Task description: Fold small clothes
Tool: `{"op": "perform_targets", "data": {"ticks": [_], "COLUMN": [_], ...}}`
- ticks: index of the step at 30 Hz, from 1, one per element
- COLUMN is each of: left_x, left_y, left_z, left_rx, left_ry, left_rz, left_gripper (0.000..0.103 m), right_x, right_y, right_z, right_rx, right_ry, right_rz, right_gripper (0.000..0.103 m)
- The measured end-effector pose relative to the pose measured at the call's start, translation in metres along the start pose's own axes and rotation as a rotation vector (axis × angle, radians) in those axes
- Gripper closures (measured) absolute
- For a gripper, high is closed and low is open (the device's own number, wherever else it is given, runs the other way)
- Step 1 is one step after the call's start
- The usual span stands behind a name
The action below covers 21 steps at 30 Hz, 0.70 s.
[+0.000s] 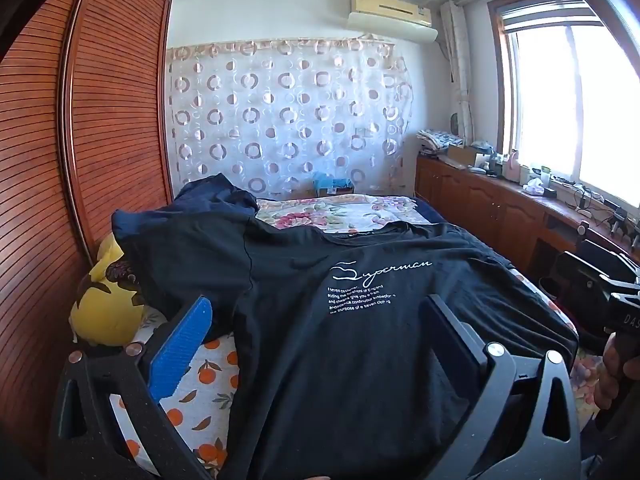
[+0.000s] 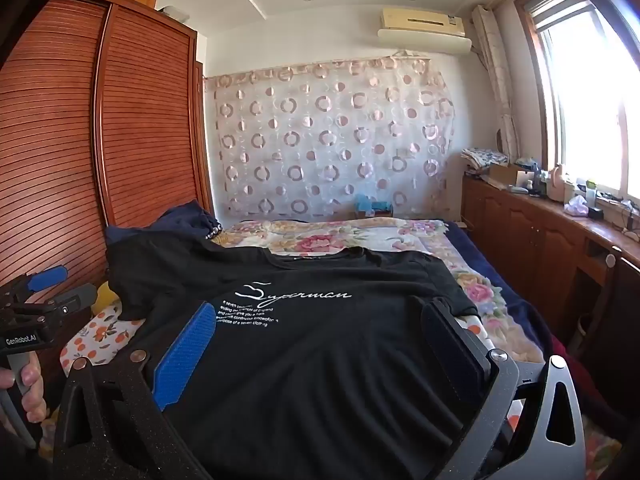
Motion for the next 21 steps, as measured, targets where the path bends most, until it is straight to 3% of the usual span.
{"op": "perform_targets", "data": {"ticks": [21], "left_x": [-0.0047], "left_y": [-0.0009], "left_z": [0.007], "left_rx": [0.001], "left_ry": [-0.007], "left_rz": [0.007], "left_gripper": [0.0], "right_x": [-0.0015], "right_y": [0.0005], "right_z": [0.0017], "right_rx": [0.002], "right_ry": [0.002], "right_rz": [0.005], "right_gripper": [0.001]}}
Point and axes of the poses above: each gripper's, at about its wrist camera, not at the fingertips, and y roughly the way its jaws point, z to its left, x to its top, the point moved 6 cm from there along y, roughly the way its jaws point, and after that the axes turned 12 degrees about x, right-handed, at the moved point
